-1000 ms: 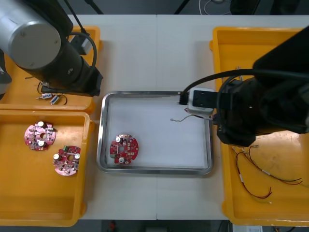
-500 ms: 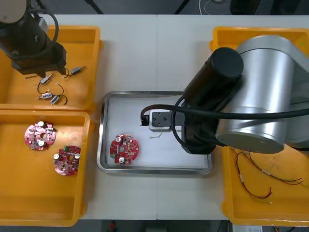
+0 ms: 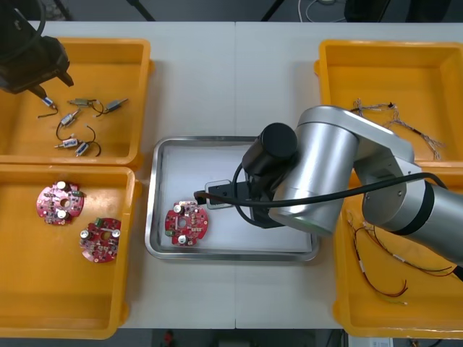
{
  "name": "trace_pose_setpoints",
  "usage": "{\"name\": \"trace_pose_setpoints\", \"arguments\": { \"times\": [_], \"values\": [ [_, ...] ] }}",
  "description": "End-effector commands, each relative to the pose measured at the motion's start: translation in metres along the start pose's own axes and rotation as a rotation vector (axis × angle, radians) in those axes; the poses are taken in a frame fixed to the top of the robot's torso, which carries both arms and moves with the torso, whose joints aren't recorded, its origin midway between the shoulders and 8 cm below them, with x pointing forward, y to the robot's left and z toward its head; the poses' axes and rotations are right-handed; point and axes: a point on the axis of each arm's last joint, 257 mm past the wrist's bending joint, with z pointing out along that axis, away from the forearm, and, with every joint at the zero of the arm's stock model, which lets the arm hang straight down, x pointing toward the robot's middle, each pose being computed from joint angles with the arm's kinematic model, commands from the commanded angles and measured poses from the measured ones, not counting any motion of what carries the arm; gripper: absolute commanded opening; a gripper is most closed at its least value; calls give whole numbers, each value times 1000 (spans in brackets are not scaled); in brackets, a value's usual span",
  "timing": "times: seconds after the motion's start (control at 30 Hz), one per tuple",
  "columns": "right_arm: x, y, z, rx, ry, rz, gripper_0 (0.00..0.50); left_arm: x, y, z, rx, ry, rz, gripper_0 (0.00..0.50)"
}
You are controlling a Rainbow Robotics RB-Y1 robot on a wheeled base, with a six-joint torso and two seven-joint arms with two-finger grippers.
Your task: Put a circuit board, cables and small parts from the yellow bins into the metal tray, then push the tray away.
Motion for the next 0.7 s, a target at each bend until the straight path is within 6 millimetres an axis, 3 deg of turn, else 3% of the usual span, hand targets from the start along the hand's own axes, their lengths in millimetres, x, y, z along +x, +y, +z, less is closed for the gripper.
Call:
{"name": "trace_pose_setpoints", "arguments": {
  "times": [0.03, 0.23, 0.33, 0.63, 0.67, 0.7],
  "values": [
    [-3, 22, 23, -39, -2, 14, 0, -52, 1, -37, 27, -112, 14, 500],
    [8, 40, 35, -100, 31, 31, 0, -65, 18, -28, -1, -123, -16, 500],
    [8, 47, 37, -117, 37, 29, 0, -72, 31, -25, -38, -137, 13, 500],
    [2, 59, 38, -143, 30, 49, 0, -89, 41, -10, -22, -176, -16, 500],
    [3, 60, 39, -145, 35, 55, 62, -92, 41, -7, -14, -187, -18, 500],
    [3, 59, 38, -144, 35, 60, 217, -94, 44, -5, -10, -191, -26, 500]
  ]
}}
